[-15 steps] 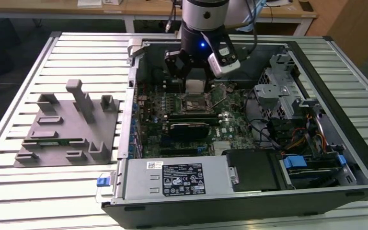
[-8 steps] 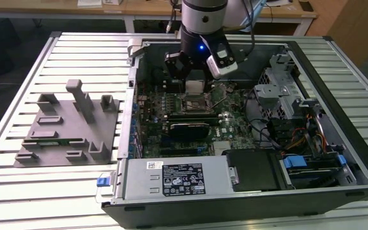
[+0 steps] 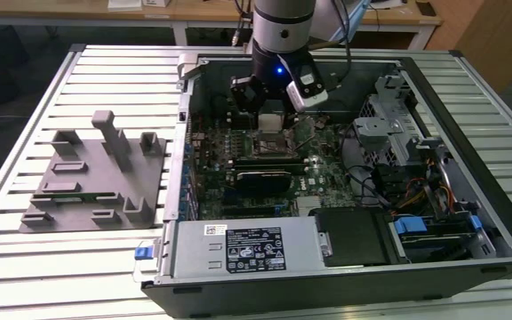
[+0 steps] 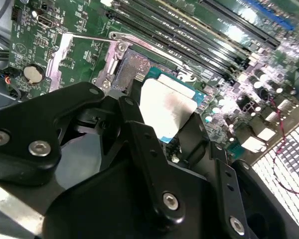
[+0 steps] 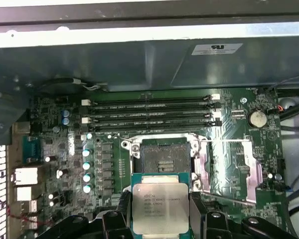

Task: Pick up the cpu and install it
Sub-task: 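Pick up the cpu and move it towards the insertion slot, then place the cpu into insertion slot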

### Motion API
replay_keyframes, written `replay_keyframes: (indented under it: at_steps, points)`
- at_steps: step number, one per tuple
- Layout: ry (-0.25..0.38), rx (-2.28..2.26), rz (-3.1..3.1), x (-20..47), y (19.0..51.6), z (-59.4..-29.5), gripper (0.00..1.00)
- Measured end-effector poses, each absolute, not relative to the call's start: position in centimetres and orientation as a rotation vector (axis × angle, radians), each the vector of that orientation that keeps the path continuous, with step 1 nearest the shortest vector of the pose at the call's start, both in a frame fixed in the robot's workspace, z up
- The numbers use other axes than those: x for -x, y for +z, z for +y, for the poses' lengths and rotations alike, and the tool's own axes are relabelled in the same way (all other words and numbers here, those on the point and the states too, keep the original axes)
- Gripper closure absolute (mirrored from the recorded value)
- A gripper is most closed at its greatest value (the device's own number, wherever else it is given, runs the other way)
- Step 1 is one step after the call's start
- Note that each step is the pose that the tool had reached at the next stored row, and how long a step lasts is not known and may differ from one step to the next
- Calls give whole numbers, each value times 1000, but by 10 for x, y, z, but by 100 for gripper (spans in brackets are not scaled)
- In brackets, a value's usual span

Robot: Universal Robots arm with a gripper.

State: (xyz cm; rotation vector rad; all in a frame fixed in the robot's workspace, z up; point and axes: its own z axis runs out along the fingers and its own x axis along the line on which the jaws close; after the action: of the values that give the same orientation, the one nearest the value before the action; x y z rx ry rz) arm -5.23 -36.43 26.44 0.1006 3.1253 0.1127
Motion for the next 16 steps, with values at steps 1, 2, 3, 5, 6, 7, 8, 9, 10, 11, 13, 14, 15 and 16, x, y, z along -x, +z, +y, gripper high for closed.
replay_keyframes:
  at_steps: [1,2,3,5,6,7,8,9,10,11,13,14,15,16]
  points:
    - [113,-100,3125,52,263,-363,45]
    - [113,-100,3125,51,261,-362,45]
    - [113,-99,3125,50,260,-362,45]
    - [113,-98,3125,49,258,-360,45]
    - [113,-98,3125,48,257,-359,45]
    - [113,-98,3125,48,256,-359,45]
    - [113,-98,3125,47,256,-359,45]
    - [113,-98,3125,47,256,-359,45]
    - [113,-98,3125,47,256,-359,45]
    - [113,-97,3125,47,256,-359,45]
    - [113,-98,3125,47,256,-359,45]
    - [113,-98,3125,47,256,-359,45]
    - [113,-98,3125,47,256,-359,45]
    - [113,-98,3125,47,256,-359,45]
